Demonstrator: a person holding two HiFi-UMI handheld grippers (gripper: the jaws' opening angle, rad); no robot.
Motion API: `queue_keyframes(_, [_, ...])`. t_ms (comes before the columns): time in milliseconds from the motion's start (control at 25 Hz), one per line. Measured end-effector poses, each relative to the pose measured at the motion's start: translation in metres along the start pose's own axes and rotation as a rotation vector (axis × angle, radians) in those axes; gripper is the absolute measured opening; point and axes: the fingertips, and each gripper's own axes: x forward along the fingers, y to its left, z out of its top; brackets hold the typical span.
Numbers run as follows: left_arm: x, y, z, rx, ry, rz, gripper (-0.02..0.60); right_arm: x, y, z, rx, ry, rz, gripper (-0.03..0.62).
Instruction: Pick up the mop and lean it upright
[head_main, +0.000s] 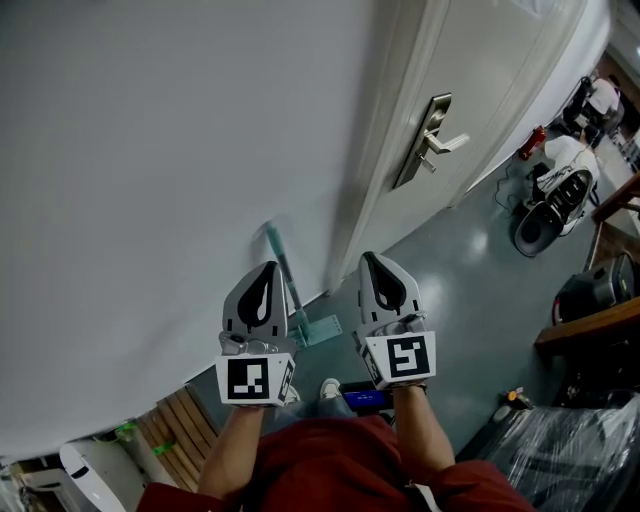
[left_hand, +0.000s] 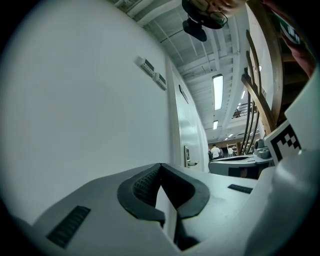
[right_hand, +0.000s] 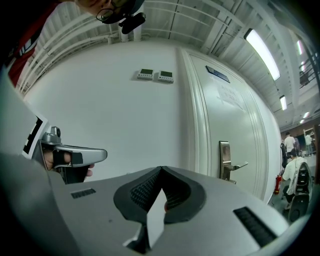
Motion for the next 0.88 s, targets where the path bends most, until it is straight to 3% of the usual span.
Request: queue_keyframes(880, [-0.005,-0.003,-0.01,0.001,0.032,0.014,0.014,-0.01,-0.002,0.002,0.014,-0.009,0.002,0.015])
